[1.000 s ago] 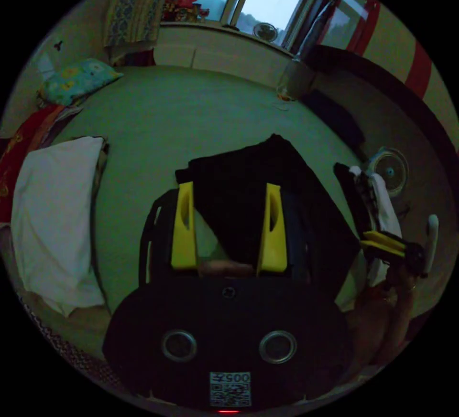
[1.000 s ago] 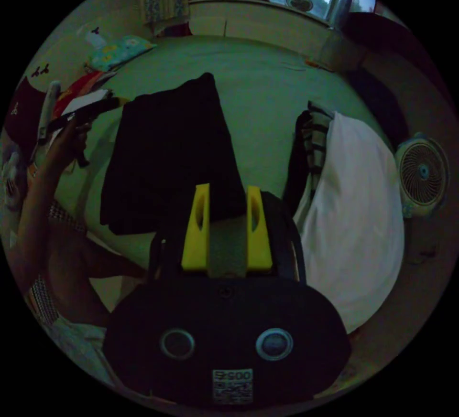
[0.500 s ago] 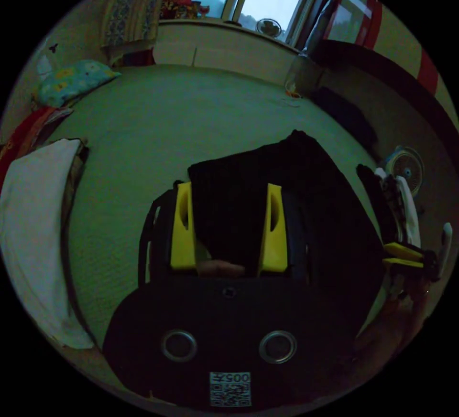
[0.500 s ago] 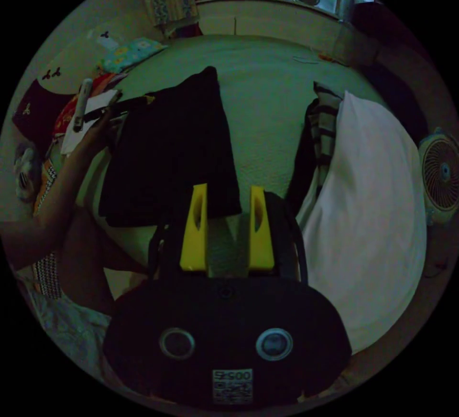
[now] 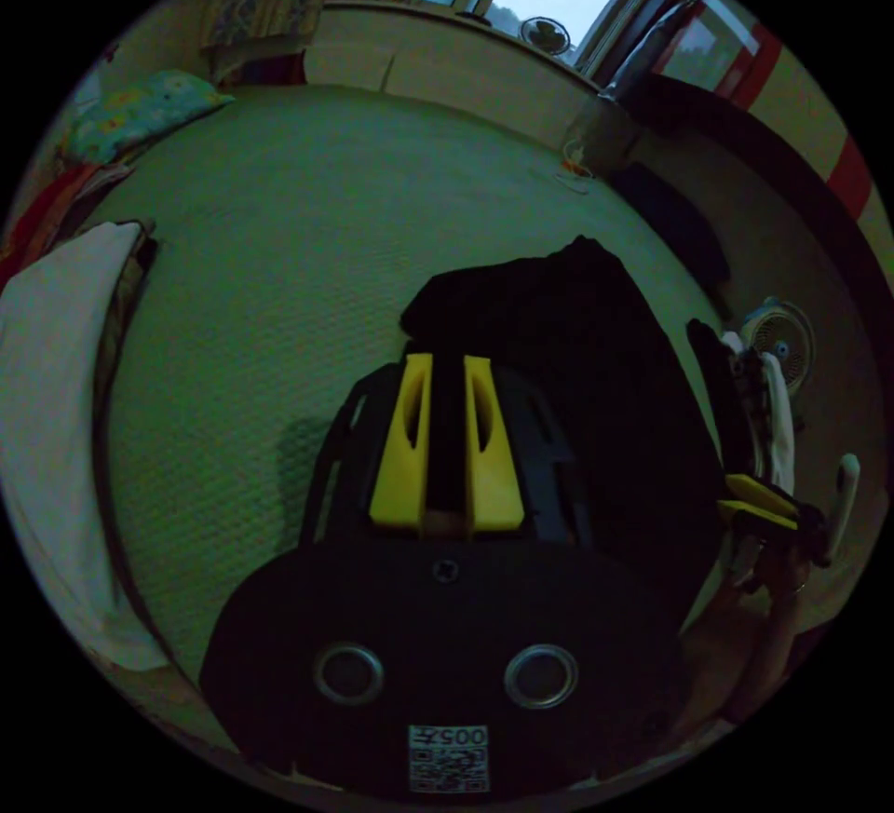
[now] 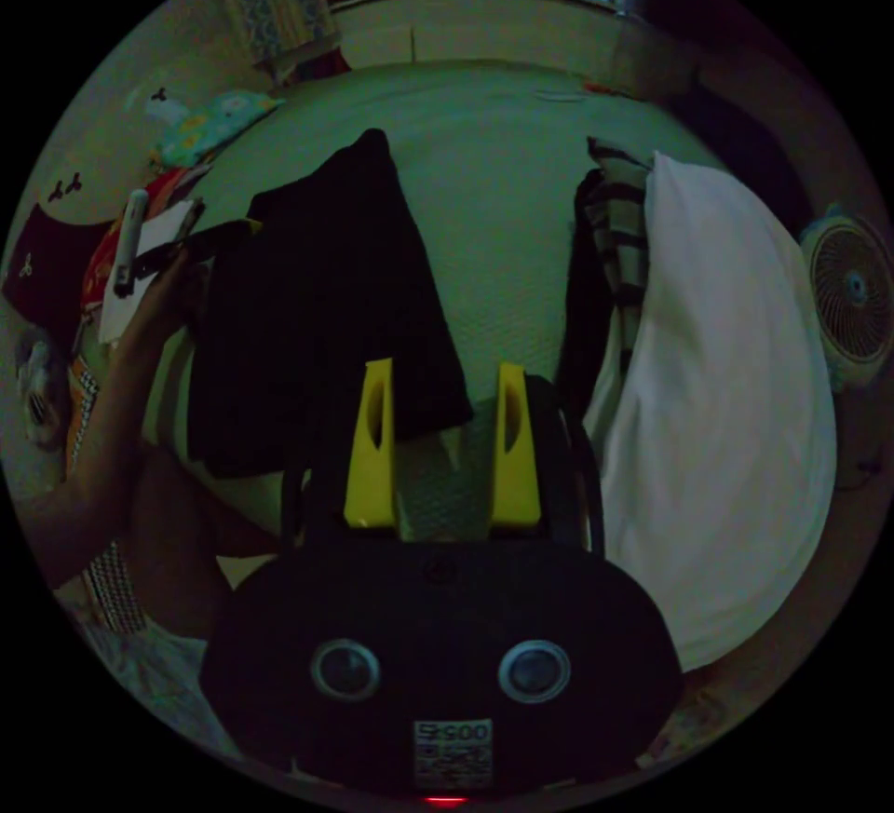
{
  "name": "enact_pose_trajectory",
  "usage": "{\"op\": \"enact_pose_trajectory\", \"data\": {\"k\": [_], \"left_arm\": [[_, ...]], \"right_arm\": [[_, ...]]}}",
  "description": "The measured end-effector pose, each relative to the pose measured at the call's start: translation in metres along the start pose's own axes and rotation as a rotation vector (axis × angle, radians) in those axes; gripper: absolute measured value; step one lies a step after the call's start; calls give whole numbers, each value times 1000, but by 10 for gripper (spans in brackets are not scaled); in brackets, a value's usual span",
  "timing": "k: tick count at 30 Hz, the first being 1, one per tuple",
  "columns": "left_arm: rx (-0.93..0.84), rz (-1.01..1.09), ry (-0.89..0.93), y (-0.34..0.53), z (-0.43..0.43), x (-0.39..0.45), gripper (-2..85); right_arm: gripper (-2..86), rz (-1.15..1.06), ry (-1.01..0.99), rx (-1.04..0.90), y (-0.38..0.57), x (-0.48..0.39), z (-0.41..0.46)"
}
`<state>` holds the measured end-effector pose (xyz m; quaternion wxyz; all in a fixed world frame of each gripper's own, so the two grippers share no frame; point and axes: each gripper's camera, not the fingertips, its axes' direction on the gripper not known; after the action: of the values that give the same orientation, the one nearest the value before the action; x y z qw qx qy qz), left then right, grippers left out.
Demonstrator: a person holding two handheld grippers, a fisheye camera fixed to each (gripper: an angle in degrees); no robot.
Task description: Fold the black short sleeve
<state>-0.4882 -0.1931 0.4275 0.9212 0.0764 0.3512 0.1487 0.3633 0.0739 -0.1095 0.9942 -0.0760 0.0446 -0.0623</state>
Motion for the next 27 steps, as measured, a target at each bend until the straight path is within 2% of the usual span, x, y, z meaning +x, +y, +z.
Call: {"op": "enact_pose_trajectory", "data": {"k": [9, 17, 21, 25, 27], "left_arm": [[11, -41, 40, -21, 15, -20, 54], [131, 58, 90, -33, 0, 5, 51], [65, 90, 77, -35, 13, 19, 53], [-41, 19, 63, -38, 45, 21, 77], [-17, -5, 27, -39, 51, 21, 97]], "right_arm": [[9, -203, 143, 17, 13, -42, -5], [-8, -117, 41, 212, 38, -30, -45], [-8, -38, 82, 189, 51, -19, -54], [-7, 16, 144, 120, 57, -14, -52], [-5, 16, 164, 61, 58, -15, -48]]}}
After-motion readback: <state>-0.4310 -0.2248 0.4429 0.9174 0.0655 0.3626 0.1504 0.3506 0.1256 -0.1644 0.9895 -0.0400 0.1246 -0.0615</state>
